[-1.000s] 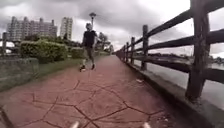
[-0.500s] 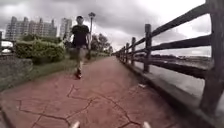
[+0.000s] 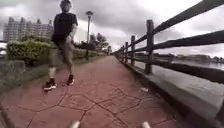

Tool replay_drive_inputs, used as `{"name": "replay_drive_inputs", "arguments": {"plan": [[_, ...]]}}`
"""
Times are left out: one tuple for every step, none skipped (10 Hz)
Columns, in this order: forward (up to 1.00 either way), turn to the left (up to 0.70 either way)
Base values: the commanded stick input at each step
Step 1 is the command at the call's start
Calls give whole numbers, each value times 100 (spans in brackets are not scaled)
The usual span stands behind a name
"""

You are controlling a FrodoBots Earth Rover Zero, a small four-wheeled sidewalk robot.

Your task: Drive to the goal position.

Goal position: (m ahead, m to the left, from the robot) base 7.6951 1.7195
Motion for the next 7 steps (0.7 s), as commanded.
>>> {"name": "replay_drive_inputs", "arguments": {"plan": [[50, 0], [50, 0], [50, 0], [50, 0], [50, 0], [50, 0], [50, 0]]}}
